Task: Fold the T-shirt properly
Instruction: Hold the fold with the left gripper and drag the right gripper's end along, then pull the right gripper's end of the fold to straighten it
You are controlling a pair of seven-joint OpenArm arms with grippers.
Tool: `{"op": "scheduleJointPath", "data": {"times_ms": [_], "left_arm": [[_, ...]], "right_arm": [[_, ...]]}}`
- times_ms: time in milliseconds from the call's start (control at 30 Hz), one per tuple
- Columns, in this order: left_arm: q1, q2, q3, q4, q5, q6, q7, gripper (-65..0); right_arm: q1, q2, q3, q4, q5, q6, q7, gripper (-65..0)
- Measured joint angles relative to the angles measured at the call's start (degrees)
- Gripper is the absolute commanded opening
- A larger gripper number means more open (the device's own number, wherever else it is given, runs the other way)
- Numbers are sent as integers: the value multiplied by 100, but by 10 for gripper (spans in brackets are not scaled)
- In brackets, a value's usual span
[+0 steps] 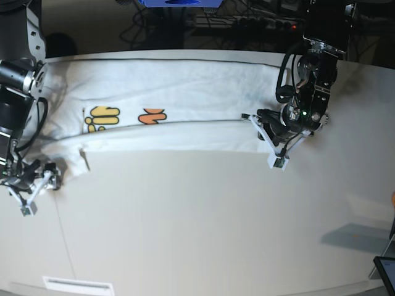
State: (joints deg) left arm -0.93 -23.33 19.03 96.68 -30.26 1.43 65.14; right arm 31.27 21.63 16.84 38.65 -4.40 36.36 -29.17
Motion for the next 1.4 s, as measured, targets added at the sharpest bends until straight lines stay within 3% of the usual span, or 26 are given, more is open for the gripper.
{"op": "scheduleJointPath", "data": {"times_ms": [67,133,267,333,800,967,1100,1267,1400], "left_arm": [[0,0,0,-2,0,0,-2,-650],[-2,0,0,-7,0,0,-2,-650],[-2,-2,0,-4,-4,0,-2,-650],[-2,-2,0,-4,-2,0,-2,-650],[-2,0,0,-7,-2,0,-2,-650],[-2,0,0,4,-2,0,4,-650],[-4,2,0,4,2,0,17,-650],[-20,0,0,4,2,0,37,-650],[-17,2,0,4,4,0,44,-650]], "right_arm": [[-4,11,0,0,-2,0,0,-158],[-2,9,0,0,-2,0,0,-209],[48,13,0,-282,118,-9,190,-524],[70,26,0,-295,109,-24,144,-640],[59,42,28,-280,107,11,129,-647],[-402,0,28,531,37,20,-35,-647],[-579,-9,28,1200,-33,24,-651,-647],[-813,-7,26,2205,57,44,-1023,-647],[-1123,-24,28,2955,28,42,-1749,-647]]}}
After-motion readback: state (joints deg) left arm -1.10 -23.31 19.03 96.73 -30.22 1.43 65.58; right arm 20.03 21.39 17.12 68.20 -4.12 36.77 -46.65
